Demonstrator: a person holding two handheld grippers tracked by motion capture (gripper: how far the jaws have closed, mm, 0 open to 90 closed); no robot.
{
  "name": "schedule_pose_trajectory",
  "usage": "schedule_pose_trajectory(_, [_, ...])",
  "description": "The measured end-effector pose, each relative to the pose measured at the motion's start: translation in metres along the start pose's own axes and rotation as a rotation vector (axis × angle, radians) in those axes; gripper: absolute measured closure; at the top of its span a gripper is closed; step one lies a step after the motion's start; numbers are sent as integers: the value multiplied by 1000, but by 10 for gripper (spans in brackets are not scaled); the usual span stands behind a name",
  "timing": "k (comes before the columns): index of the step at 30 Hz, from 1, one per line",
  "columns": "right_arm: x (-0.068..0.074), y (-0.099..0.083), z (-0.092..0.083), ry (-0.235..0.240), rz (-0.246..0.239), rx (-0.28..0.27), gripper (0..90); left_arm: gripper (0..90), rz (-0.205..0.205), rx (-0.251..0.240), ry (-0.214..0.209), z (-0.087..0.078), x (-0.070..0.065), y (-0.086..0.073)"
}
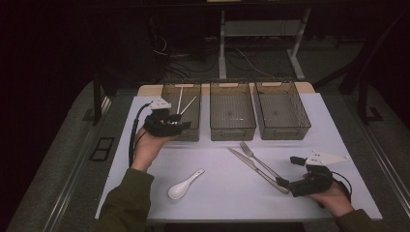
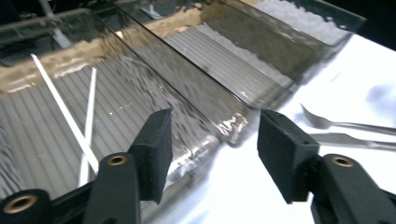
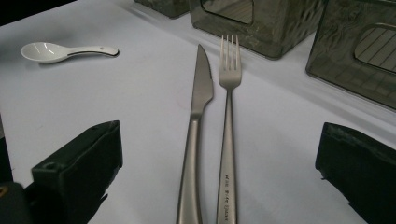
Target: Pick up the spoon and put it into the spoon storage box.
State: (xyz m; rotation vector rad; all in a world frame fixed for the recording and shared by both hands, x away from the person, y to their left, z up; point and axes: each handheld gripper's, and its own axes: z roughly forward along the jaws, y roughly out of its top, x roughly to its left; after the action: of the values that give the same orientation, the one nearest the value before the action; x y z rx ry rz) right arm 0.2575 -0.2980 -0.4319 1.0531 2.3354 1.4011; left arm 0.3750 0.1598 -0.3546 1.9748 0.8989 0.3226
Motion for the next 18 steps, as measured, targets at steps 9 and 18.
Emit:
schedule_pose_trajectory(9, [1,0,1,0,-3,2,5,817,39,64,-28,-9,-27,-49])
schedule_pose_trajectory(18, [1,0,0,-4,-3,0,5,891,69,203,-109,5,-40,-75])
